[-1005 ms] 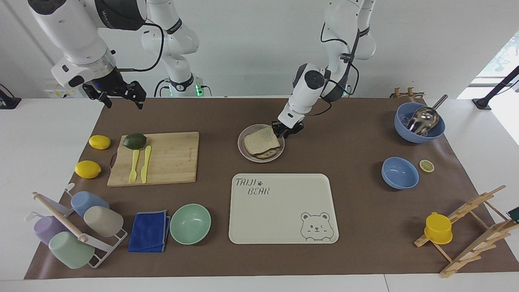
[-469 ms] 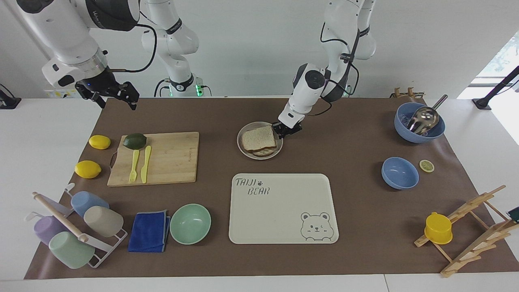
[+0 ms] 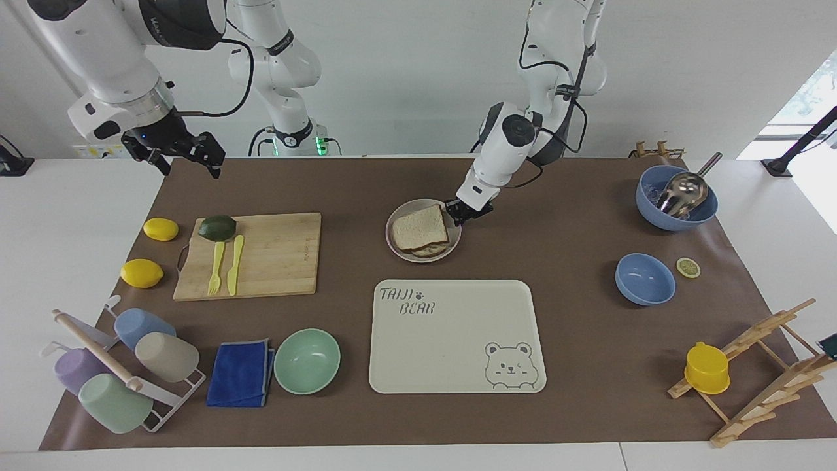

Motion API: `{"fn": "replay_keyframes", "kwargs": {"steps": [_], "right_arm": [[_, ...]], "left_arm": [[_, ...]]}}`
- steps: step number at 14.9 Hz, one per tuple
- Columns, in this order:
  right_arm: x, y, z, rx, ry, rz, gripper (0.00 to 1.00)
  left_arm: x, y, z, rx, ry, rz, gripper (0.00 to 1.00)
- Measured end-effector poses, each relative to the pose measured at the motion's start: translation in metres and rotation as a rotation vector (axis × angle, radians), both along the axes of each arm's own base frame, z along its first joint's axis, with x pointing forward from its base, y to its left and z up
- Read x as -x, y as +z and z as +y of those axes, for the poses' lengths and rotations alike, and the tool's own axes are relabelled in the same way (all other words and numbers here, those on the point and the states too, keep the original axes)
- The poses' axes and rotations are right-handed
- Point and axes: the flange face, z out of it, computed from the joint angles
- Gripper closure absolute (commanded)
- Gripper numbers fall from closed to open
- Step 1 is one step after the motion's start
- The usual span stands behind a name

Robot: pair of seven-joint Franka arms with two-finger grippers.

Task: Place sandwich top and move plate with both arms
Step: 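Slide the plate onto the bear tray with the left gripper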

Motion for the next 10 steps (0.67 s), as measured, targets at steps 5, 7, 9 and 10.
{"fn": "replay_keyframes", "kwargs": {"steps": [5, 7, 9, 10], "right_arm": [[-0.001, 0.002, 0.003, -0.025, 0.001, -0.009, 0.0], [-0.001, 0.002, 0.003, -0.025, 0.001, -0.01, 0.0], [-0.001, 0.002, 0.003, -0.025, 0.0, -0.011, 0.0], [-0.001, 0.002, 0.003, -0.025, 0.0, -0.011, 0.0]], "left_arm": [[-0.093, 0.075, 0.04, 0.066, 0.057, 0.006, 1.0], [-0.126, 0.076, 0.041, 0.082, 0.07, 0.003, 1.0], [-0.155, 0.056, 0.034, 0.086, 0.074, 0.013, 1.0], [-0.17, 0.042, 0.032, 0.086, 0.078, 0.021, 1.0]]}}
